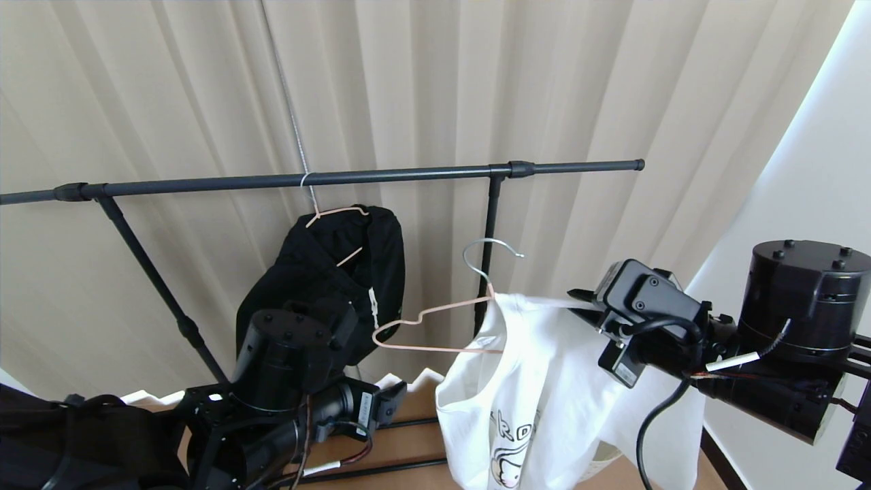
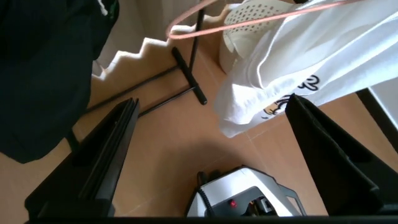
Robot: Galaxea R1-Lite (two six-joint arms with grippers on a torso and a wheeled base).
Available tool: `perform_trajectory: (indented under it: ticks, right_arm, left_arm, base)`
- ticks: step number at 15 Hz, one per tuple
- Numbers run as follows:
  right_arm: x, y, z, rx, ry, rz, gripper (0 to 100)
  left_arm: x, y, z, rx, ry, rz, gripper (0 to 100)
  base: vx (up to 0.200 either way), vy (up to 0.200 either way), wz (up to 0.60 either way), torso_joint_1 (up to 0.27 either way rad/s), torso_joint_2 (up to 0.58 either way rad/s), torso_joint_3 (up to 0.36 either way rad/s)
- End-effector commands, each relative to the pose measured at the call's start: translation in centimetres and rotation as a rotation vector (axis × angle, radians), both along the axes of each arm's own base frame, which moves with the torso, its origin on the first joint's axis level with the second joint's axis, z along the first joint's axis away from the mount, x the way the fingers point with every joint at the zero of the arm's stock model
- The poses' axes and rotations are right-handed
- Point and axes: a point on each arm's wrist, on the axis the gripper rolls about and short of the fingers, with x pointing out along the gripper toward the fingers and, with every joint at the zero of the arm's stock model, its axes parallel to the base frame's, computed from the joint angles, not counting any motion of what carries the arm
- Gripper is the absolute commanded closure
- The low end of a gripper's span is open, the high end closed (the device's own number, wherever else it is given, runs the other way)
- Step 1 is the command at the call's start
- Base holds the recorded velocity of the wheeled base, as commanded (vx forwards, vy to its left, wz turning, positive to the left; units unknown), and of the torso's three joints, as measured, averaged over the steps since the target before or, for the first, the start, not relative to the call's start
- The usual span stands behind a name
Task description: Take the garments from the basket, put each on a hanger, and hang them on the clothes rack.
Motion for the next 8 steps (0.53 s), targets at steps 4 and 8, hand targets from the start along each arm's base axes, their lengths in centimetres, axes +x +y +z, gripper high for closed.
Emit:
perform_trajectory:
  ticks: [4, 8]
  right_arm:
    - [0.6, 0.9, 0.2, 0.08, 0.008, -0.01, 100]
    - [1.1, 1.4, 0.6, 0.161, 0.032, -0.025, 100]
  left_arm:
    - [0.3, -1.7, -1.4, 0.025, 0.012, 0.043, 0]
    - [1.2, -3.2, -1.8, -0.018, -0.004, 0.149, 0]
  base:
    - [0.0, 0.0, 0.0, 0.0, 0.0, 0.0]
    - [0.0, 0.0, 0.0, 0.0, 0.0, 0.0]
